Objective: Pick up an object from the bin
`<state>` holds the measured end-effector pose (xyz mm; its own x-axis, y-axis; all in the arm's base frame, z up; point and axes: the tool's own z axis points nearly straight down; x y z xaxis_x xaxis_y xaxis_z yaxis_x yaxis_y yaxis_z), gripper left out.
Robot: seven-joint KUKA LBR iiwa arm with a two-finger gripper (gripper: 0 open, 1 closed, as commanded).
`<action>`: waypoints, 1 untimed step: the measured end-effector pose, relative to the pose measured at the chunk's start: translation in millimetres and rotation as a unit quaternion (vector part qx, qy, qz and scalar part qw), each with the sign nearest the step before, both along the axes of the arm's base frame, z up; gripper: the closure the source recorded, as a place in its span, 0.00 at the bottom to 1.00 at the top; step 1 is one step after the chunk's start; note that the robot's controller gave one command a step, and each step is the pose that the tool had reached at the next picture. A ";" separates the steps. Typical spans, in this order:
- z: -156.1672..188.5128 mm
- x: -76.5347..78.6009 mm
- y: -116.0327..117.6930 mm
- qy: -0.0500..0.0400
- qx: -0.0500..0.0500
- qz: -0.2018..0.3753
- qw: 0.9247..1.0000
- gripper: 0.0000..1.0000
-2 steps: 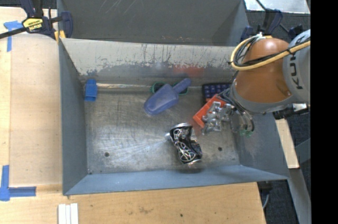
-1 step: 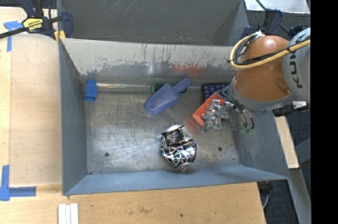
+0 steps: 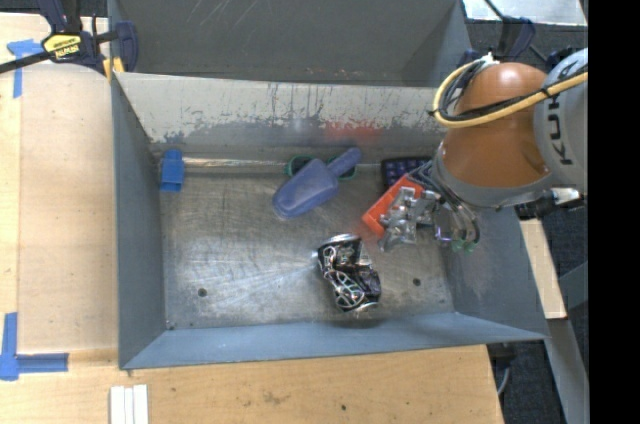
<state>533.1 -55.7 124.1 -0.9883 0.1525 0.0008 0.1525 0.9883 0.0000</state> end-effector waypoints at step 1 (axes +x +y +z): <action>17.3 -23.0 26.1 -0.001 0.000 -0.002 1.000 1.00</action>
Offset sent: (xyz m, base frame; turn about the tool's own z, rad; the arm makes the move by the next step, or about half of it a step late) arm -0.0387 0.0171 0.0051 -0.0113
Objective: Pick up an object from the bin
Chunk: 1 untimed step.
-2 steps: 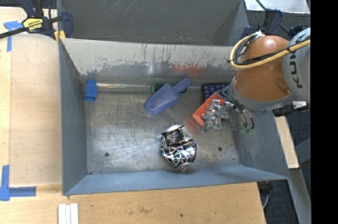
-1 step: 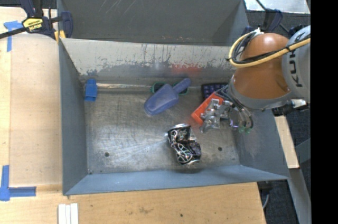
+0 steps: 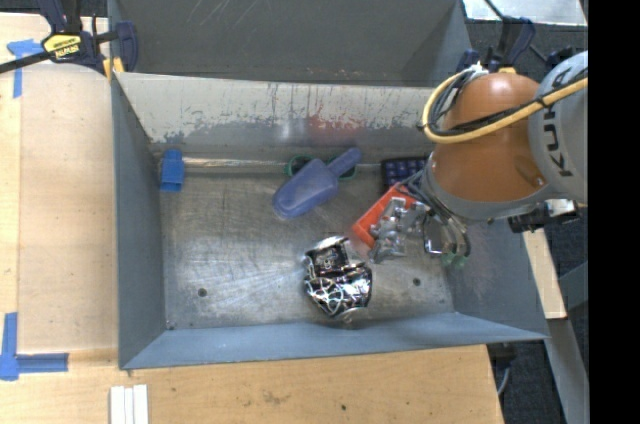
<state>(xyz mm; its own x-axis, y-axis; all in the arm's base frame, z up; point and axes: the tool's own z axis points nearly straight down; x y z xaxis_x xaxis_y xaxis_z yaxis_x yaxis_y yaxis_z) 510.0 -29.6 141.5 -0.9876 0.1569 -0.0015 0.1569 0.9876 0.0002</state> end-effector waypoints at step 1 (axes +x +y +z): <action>-3.3 -9.9 4.6 0.000 0.000 0.005 1.000 1.00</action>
Offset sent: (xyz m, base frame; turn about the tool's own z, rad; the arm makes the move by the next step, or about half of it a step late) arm -0.0040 0.0068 -0.0114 -0.0061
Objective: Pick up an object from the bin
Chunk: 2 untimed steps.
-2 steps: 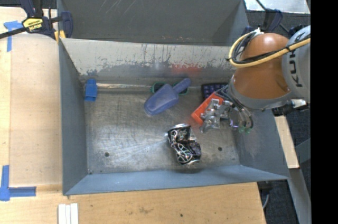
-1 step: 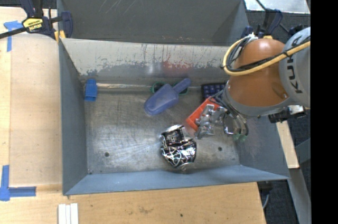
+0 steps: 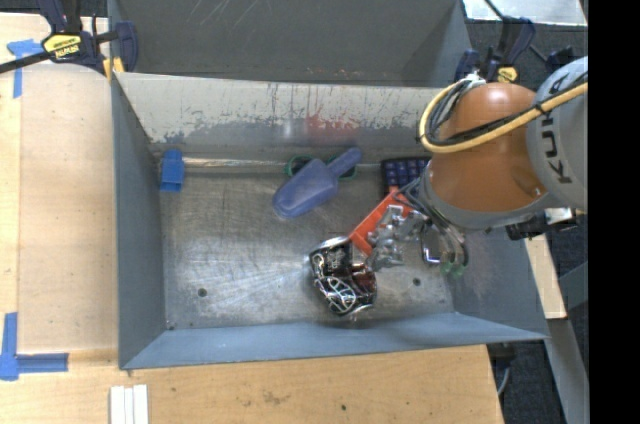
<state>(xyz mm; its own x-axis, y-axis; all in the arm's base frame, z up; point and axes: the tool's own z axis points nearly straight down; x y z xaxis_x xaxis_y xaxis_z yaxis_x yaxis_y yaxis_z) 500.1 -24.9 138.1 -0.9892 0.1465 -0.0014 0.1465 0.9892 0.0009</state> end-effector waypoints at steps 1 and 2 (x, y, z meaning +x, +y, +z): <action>-5.5 3.4 -2.6 -0.001 -0.001 -0.002 1.000 1.00; -3.0 -7.6 10.9 0.000 -0.001 0.001 1.000 1.00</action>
Offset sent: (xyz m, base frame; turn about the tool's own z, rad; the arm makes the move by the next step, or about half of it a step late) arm -0.0117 0.0152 -0.0020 -0.0023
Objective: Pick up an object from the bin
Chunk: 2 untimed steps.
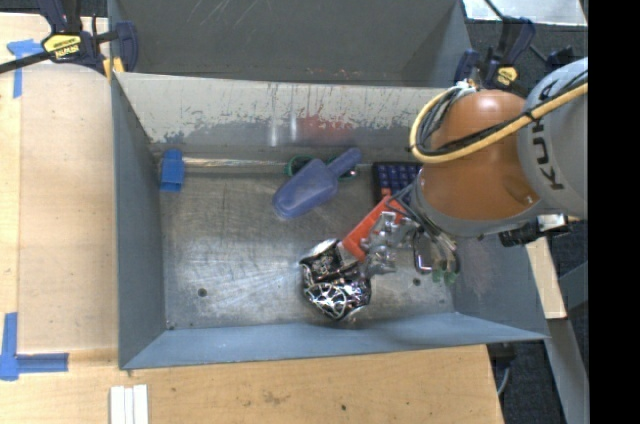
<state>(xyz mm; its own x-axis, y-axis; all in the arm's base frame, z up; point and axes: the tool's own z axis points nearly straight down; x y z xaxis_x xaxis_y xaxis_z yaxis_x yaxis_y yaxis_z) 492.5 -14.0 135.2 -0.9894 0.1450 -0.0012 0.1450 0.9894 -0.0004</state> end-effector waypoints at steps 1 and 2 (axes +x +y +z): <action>9.9 6.3 6.1 0.000 0.000 -0.003 1.000 1.00; 23.3 7.7 -3.4 -0.001 0.000 0.000 1.000 1.00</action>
Offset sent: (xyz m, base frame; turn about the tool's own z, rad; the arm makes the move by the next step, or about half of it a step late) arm 0.0067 -0.0057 0.0257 -0.0020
